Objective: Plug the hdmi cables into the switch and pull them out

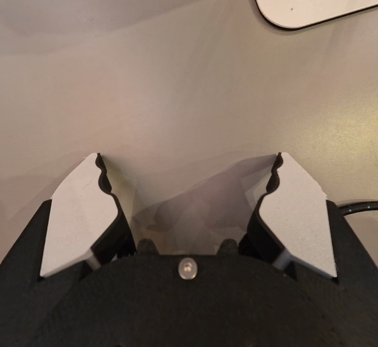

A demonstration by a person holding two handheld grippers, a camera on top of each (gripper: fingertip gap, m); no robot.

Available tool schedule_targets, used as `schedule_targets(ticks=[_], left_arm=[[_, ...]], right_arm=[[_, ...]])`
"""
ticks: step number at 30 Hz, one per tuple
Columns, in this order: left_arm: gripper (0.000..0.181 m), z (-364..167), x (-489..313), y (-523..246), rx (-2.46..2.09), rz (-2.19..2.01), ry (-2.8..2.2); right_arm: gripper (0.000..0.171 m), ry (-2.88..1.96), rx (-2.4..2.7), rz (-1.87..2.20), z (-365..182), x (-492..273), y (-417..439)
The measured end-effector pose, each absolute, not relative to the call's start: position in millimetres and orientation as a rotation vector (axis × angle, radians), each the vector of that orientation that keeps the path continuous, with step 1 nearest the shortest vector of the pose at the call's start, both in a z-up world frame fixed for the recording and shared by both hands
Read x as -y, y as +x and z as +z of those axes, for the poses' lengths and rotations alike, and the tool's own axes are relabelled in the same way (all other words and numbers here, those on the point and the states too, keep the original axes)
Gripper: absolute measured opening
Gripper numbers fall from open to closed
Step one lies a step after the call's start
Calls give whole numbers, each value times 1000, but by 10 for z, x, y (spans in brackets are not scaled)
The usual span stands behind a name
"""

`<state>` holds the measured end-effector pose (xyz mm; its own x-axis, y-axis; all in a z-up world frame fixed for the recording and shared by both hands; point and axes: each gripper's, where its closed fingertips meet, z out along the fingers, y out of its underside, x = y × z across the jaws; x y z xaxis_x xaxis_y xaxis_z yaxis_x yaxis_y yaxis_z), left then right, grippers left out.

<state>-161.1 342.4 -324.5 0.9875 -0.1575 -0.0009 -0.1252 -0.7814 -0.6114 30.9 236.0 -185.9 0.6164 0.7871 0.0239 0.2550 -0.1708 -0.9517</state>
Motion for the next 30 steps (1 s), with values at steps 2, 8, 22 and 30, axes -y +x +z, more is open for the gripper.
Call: schedule_targets(ticks=[2,8,22,30], left_arm=[[146,-3245,-3424,-1610,-197,-66,-2477],[146,-3245,-3424,-1610,-197,-66,-2477],[146,-3245,-3424,-1608,-197,-66,-2477],[146,-3245,-3425,-1608,-197,-66,-2477]], right_arm=[[5,-1719,828,578,-1827,-2313,451],[5,-1739,682,536,-1771,-2269,908],[5,-1736,642,466,-1749,-2082,1100],[5,-1737,710,487,-1802,-2179,838]])
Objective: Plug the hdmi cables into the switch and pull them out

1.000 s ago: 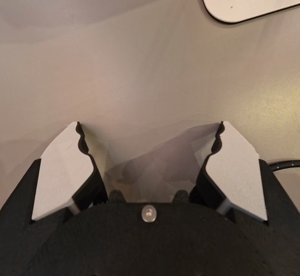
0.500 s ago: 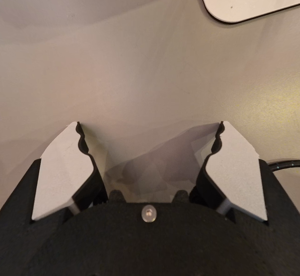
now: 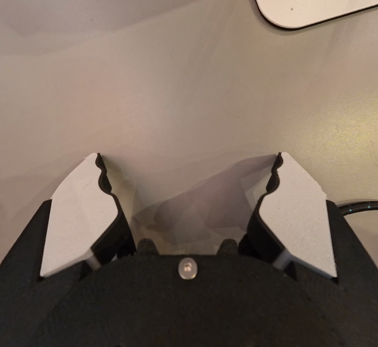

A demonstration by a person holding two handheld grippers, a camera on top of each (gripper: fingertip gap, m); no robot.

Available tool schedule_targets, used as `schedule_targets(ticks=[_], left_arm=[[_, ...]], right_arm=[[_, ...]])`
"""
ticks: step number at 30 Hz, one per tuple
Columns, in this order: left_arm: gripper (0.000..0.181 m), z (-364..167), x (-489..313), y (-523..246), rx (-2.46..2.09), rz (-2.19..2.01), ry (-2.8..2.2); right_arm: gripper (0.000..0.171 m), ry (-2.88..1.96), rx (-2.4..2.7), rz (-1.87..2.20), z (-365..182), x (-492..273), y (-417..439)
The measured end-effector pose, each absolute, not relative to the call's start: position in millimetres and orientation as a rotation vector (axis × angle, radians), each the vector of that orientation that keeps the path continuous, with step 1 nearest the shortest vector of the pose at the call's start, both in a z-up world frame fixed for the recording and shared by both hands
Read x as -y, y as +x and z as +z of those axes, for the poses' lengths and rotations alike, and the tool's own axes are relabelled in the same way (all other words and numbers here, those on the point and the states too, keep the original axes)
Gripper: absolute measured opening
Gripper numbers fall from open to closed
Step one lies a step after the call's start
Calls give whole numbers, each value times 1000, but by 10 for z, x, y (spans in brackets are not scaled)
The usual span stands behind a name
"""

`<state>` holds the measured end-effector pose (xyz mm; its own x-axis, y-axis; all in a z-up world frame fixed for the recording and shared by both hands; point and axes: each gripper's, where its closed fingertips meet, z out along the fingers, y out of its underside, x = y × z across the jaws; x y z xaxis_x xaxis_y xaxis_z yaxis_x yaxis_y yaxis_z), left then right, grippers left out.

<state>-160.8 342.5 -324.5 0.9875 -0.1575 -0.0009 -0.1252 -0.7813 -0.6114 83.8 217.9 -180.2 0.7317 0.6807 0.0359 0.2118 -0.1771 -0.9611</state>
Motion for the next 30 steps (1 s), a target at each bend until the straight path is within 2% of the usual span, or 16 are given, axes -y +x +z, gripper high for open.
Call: schedule_targets(ticks=[19,30], left_arm=[[146,-3245,-3426,-1608,-197,-66,-2477],[146,-3246,-3426,-1609,-197,-66,-2477]], right_arm=[[0,-1693,711,547,-1629,-2847,237],[5,-1801,854,522,-1950,-2977,-21]])
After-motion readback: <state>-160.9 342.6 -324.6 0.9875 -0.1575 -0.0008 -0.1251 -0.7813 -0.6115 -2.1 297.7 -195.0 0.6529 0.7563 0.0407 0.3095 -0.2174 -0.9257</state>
